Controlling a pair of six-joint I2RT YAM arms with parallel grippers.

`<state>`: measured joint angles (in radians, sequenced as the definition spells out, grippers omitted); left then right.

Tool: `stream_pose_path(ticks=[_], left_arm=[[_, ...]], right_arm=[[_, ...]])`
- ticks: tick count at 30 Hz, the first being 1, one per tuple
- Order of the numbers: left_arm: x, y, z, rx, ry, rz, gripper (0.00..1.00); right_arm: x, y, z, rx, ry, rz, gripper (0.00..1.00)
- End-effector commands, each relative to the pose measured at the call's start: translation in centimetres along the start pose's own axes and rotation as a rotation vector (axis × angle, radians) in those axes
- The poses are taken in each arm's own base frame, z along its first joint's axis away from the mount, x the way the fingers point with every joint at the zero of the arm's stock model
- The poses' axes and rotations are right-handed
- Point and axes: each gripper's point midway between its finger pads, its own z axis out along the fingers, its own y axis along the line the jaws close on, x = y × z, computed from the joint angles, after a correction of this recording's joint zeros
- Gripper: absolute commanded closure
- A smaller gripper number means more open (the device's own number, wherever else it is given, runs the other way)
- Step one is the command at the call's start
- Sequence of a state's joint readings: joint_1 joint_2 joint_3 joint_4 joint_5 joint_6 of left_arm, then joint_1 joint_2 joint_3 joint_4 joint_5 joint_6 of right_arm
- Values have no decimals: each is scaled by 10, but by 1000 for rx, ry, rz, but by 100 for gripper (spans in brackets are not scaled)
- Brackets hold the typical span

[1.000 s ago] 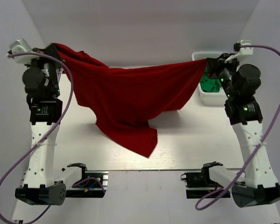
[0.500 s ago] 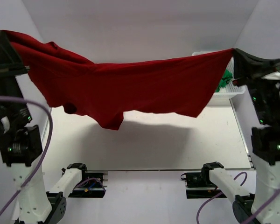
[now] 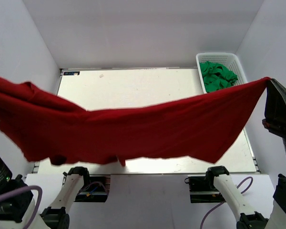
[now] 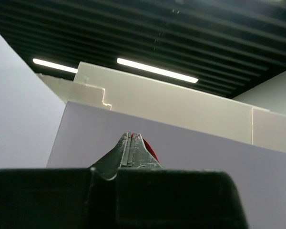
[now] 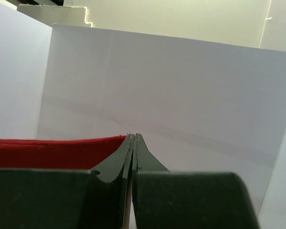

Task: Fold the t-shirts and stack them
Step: Flatten out the tshirt

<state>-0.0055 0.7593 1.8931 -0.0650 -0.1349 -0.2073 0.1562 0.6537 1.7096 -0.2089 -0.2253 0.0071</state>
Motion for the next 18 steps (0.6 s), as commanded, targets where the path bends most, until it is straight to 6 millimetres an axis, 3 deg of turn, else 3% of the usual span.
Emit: stream_pose_path(ticks=[1, 3, 6, 9, 11, 12, 18], left_arm=[[33, 1, 7, 15, 64, 27, 100], [47, 4, 9, 9, 91, 22, 100], [85, 10, 16, -7, 159, 12, 100], [148, 19, 17, -14, 259, -8, 100], [173, 21, 17, -13, 284, -32, 100], [206, 27, 14, -21, 348, -36, 100], [301, 59, -6, -123, 481, -29, 100]], right_arm=[[14, -2, 6, 1, 19, -12, 100], [27, -7, 10, 21, 42, 9, 100], [57, -16, 21, 56, 87, 38, 100], [97, -26, 30, 104, 143, 63, 100], [135, -33, 35, 131, 201, 80, 100], [150, -36, 38, 148, 228, 98, 100], [248, -45, 42, 202, 372, 156, 100]])
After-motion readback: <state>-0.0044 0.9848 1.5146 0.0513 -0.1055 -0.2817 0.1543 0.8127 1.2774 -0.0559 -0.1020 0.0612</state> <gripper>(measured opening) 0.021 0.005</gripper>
